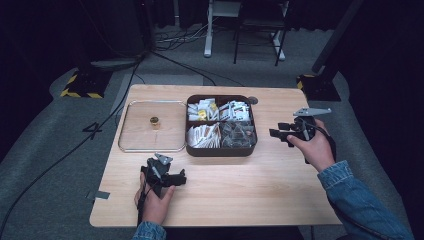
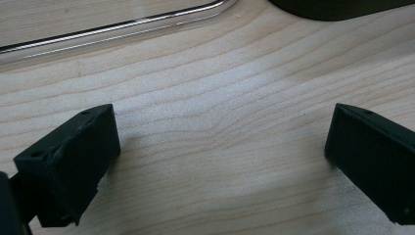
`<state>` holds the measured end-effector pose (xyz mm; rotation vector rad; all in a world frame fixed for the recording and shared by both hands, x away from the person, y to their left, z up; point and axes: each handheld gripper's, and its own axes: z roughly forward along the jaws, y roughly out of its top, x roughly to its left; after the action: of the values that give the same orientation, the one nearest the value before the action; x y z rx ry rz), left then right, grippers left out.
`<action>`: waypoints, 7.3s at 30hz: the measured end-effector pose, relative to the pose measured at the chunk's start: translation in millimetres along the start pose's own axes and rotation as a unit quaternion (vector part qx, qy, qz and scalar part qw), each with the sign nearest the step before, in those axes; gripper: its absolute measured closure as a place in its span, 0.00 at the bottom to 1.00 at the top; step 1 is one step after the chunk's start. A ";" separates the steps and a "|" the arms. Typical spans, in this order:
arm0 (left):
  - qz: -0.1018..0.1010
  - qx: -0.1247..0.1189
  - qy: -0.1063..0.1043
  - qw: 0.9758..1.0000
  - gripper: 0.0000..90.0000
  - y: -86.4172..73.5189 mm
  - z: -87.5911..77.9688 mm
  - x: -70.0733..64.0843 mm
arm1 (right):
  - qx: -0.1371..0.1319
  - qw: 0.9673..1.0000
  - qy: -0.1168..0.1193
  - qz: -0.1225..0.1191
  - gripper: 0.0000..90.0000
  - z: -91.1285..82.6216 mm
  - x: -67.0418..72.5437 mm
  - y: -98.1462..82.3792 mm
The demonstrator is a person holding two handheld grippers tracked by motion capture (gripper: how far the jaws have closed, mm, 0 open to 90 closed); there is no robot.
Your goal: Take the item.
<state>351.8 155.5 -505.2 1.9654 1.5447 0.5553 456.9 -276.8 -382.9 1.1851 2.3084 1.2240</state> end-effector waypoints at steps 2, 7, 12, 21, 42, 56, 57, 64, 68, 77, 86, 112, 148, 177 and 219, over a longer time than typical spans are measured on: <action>0.000 -0.001 -0.001 1.000 0.00 0.2 0.3 0.0 | -0.011 1.000 0.002 0.004 0.51 4.7 -0.9 5.2; 0.000 0.000 -0.001 1.000 0.00 0.2 0.3 -0.1 | -0.031 0.999 0.000 0.011 0.51 18.0 -5.8 18.3; 0.000 -0.001 -0.001 1.000 0.00 0.1 0.2 -0.1 | -0.023 1.000 -0.008 0.006 0.51 33.3 -10.8 31.9; 0.008 0.000 -0.008 1.000 0.00 -1.8 -1.3 -1.8 | -0.013 1.000 -0.017 -0.019 0.51 62.5 -8.0 59.8; 0.008 -0.002 -0.007 1.000 0.01 1.7 1.7 -2.9 | 0.003 0.999 -0.022 -0.027 0.54 131.6 7.0 87.4; 0.019 -0.002 -0.016 1.000 0.01 4.6 4.2 -3.0 | 0.032 0.999 -0.013 0.008 0.60 157.4 17.3 83.8; 0.019 -0.002 -0.016 1.000 0.01 4.6 4.2 -3.0 | 0.037 0.999 -0.014 0.006 0.61 159.8 18.2 82.8; 0.020 -0.003 -0.015 1.000 0.01 4.1 3.8 -3.2 | 0.064 0.997 -0.023 0.022 0.66 169.8 17.9 77.7; 0.018 -0.003 -0.014 1.000 0.02 3.3 3.1 -3.8 | 0.074 0.996 -0.017 0.038 0.68 174.4 19.0 77.3; 0.017 -0.003 -0.014 1.000 0.02 2.7 2.5 -4.1 | 0.100 0.993 -0.034 0.048 0.71 187.1 25.0 74.2; 0.017 -0.002 -0.015 1.000 0.02 2.6 2.4 -4.4 | 0.085 0.995 -0.019 0.050 0.71 193.2 35.5 80.2; 0.021 -0.004 -0.019 1.000 0.02 1.5 1.4 -5.1 | 0.111 0.988 -0.065 0.087 0.95 219.1 39.1 77.9; 0.023 -0.003 -0.023 0.999 0.02 3.8 3.4 -5.6 | -0.004 0.997 -0.037 0.063 0.96 126.5 31.8 104.2; 0.027 -0.004 -0.023 0.999 0.02 4.9 4.4 -5.4 | -0.090 0.995 -0.021 0.048 0.97 23.6 13.0 64.0; 0.030 -0.003 -0.028 0.999 0.02 8.2 7.5 -6.2 | -0.085 0.992 -0.056 0.073 0.97 -47.1 -31.7 -40.5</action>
<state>361.1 146.7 -505.2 2.0104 1.4529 0.5237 428.6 -340.1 -390.2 1.3430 2.0240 1.3382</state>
